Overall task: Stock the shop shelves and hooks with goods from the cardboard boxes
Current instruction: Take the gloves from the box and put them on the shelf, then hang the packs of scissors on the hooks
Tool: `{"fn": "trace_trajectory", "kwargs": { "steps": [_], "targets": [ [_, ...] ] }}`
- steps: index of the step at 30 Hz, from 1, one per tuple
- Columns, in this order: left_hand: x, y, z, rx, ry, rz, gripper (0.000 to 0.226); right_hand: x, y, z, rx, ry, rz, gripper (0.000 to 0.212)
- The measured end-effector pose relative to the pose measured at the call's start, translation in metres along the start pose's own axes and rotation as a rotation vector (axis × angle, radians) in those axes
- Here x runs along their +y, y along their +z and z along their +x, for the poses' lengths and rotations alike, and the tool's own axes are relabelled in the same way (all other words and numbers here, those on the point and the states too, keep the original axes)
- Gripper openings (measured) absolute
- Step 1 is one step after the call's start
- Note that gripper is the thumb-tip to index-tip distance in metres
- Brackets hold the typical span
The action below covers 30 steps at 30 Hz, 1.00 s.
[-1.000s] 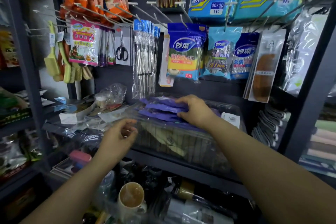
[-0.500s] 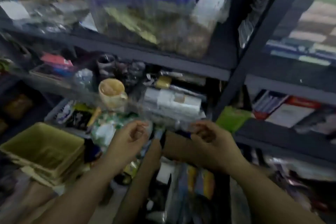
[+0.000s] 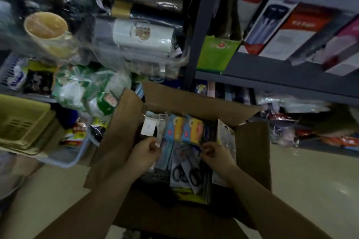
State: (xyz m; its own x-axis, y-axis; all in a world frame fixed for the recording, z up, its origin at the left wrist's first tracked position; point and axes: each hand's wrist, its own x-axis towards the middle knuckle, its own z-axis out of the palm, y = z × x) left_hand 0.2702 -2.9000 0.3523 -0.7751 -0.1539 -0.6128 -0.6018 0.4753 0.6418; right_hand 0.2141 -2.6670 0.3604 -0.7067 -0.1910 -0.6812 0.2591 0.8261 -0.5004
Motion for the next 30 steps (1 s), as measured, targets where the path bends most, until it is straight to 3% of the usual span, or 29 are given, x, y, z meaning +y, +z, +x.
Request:
{"fn": "trace_trajectory", "kwargs": {
  "steps": [6, 11, 14, 17, 22, 25, 30],
  "targets": [
    [-0.013, 0.038, 0.009, -0.07, -0.036, 0.083, 0.01, 0.031, 0.015, -0.012, -0.008, 0.058, -0.017, 0.037],
    [-0.029, 0.065, 0.012, -0.081, -0.135, -0.044, 0.025, 0.042, 0.03, -0.015, -0.021, 0.05, 0.019, 0.038],
    [-0.034, 0.079, 0.015, -0.066, -0.224, -0.115, 0.013, 0.046, 0.035, -0.016, 0.023, 0.024, 0.047, 0.034],
    [-0.035, 0.095, 0.022, -0.07, -0.309, -0.202, 0.038, 0.05, 0.037, -0.015, 0.083, 0.028, 0.102, 0.031],
    [-0.038, 0.122, 0.035, -0.058, -0.407, -0.25, 0.025, 0.056, 0.04, -0.006, 0.119, 0.02, 0.176, 0.027],
    [-0.043, 0.134, 0.044, -0.013, -0.397, -0.202, 0.058, 0.063, 0.037, -0.001, 0.184, 0.061, 0.295, 0.021],
    [-0.039, 0.145, 0.057, 0.043, -0.506, -0.316, 0.08, 0.078, 0.031, 0.002, 0.247, 0.092, 0.344, 0.013]
  ]
}}
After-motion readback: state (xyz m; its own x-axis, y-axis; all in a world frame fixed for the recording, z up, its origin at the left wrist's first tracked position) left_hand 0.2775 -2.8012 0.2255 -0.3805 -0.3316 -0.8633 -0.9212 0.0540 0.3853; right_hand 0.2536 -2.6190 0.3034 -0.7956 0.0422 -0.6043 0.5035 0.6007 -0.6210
